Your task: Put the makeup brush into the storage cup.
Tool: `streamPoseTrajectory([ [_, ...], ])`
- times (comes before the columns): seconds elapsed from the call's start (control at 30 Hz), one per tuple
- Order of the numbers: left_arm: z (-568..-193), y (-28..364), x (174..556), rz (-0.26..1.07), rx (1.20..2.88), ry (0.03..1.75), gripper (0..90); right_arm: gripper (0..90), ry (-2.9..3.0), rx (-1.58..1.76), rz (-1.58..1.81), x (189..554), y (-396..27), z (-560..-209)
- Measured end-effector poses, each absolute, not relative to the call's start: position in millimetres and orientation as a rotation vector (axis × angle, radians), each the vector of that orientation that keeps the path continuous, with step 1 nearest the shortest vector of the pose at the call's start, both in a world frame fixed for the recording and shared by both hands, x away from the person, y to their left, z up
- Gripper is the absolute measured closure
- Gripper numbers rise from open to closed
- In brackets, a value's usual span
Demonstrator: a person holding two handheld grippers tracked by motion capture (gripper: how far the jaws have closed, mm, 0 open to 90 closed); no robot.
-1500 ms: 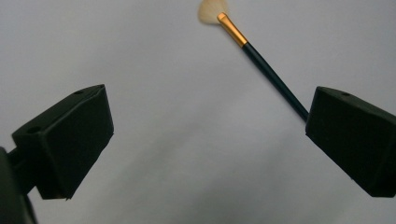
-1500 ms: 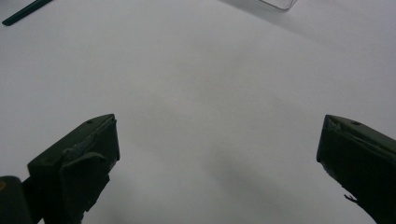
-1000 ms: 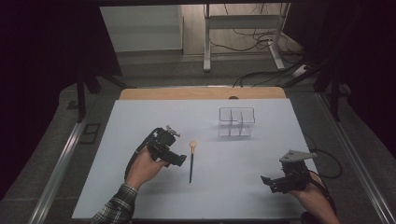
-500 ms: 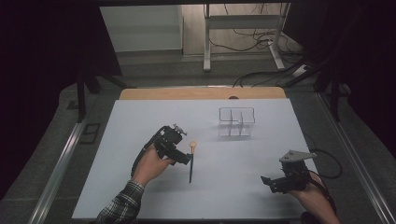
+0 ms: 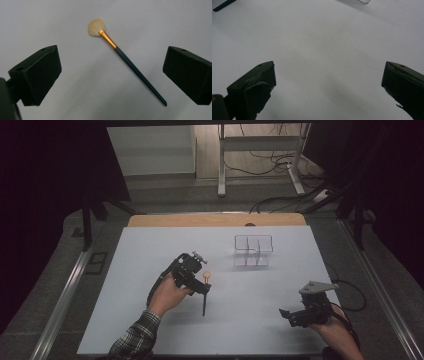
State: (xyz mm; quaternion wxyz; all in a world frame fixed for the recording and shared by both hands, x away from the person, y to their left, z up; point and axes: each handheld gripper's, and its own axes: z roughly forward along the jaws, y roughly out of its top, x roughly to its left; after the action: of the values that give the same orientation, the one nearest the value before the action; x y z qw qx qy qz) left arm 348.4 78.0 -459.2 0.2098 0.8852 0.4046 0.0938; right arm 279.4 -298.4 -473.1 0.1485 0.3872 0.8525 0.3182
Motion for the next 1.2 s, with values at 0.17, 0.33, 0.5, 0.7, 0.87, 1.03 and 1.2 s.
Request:
streamPoseTrajectory([
  [0.17, -457.1, 71.2, 350.7, 0.259, 2.460, 1.120, 2.1, 0.0, 2.452, 1.112, 0.912, 279.4, -298.2, -473.3],
  [0.33, -457.5, 66.4, 351.7, 0.259, 2.461, 1.122, 1.7, 0.0, 2.452, 1.112, 0.914, 279.4, -298.3, -473.2],
  [0.5, -462.5, 65.1, 351.9, 0.253, 2.469, 1.129, 1.1, 0.0, 2.456, 1.109, 0.910, 279.3, -298.1, -473.2],
  [0.7, -468.3, 64.7, 352.6, 0.233, 2.470, 1.136, 0.5, 0.0, 2.458, 1.108, 0.908, 279.3, -298.2, -473.2],
  [0.87, -474.2, 64.6, 352.6, 0.223, 2.471, 1.150, 0.5, 0.0, 2.462, 1.107, 0.906, 279.2, -298.0, -473.4],
  [1.03, -483.0, 64.2, 352.3, 0.219, 2.481, 1.163, 0.8, 0.0, 2.463, 1.103, 0.904, 279.1, -297.7, -473.7],
  [1.2, -492.7, 63.5, 351.9, 0.213, 2.498, 1.177, 1.3, 0.0, 2.465, 1.104, 0.902, 279.0, -297.4, -473.9],
])
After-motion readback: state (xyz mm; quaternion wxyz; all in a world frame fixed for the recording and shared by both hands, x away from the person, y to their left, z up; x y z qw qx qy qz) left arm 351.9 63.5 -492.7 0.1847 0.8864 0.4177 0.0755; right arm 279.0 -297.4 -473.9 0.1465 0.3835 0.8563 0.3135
